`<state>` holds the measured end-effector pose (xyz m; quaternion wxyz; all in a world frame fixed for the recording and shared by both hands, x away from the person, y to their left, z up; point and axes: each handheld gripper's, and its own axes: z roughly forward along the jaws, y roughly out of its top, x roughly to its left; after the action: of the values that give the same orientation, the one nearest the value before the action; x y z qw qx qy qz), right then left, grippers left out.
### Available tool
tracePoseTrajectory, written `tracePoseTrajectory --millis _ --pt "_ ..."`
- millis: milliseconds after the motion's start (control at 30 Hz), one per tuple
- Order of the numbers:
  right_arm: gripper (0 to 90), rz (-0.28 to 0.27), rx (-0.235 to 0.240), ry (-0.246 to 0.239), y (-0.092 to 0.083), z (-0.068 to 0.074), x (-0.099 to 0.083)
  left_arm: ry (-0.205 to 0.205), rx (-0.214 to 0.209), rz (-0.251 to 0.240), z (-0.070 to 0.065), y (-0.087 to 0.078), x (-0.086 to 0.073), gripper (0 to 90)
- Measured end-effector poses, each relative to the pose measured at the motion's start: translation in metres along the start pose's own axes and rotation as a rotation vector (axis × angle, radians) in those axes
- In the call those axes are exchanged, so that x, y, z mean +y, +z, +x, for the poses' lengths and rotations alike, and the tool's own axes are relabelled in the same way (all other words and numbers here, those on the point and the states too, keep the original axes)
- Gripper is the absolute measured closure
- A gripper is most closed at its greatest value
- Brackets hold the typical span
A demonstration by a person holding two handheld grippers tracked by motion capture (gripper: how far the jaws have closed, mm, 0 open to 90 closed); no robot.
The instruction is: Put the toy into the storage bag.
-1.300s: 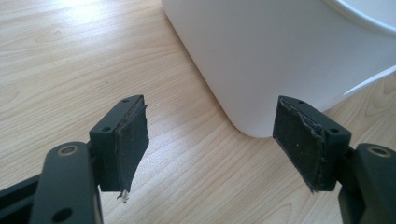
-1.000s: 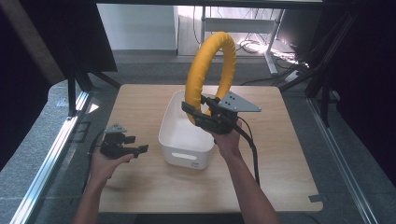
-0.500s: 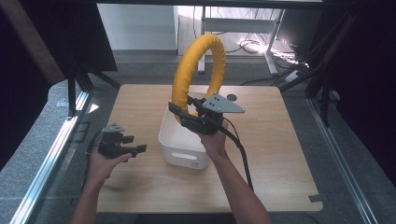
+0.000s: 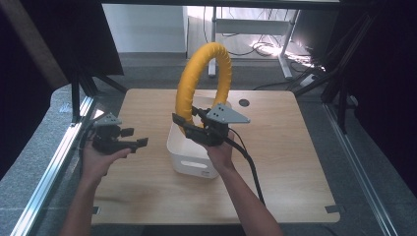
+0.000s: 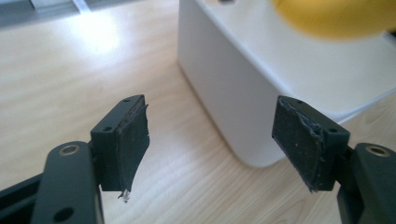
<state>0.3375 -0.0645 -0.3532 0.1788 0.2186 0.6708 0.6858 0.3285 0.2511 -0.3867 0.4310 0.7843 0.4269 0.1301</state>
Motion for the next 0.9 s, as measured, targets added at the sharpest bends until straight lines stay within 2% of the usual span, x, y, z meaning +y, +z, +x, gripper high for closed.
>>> tracePoseTrajectory --millis 167,267,367,533,633,667,767,800,900 --pt "49.9 -0.003 -0.004 0.001 0.0 0.0 -0.003 -0.008 -0.05 -0.052 -0.001 -0.021 0.03 29.9" --pt "49.9 0.0 -0.012 0.005 0.0 0.001 -0.004 -0.006 -0.088 -0.063 -0.005 -0.026 0.046 29.9" --pt "49.9 0.0 -0.011 -0.002 0.0 0.001 -0.006 0.011 -0.101 -0.059 -0.008 -0.027 0.054 29.8" --pt "49.9 -0.002 -0.017 -0.003 0.001 0.001 -0.008 0.037 -0.142 -0.083 -0.022 -0.036 0.078 30.1" --pt "49.9 -0.002 -0.012 0.002 0.002 0.002 -0.009 0.057 -0.172 -0.101 -0.035 -0.047 0.103 31.7" --pt "49.9 -0.002 -0.012 0.002 0.002 0.002 -0.009 0.057 -0.172 -0.101 -0.035 -0.047 0.103 31.9" --pt "49.9 0.001 -0.017 -0.005 0.003 0.004 -0.011 0.088 -0.187 -0.096 -0.05 -0.053 0.126 32.1" --pt "49.9 0.001 -0.017 -0.005 0.003 0.004 -0.011 0.088 -0.187 -0.096 -0.05 -0.053 0.126 32.0" --pt "49.9 0.001 -0.018 -0.008 0.004 0.004 -0.011 0.097 -0.201 -0.083 -0.058 -0.052 0.14 31.8"
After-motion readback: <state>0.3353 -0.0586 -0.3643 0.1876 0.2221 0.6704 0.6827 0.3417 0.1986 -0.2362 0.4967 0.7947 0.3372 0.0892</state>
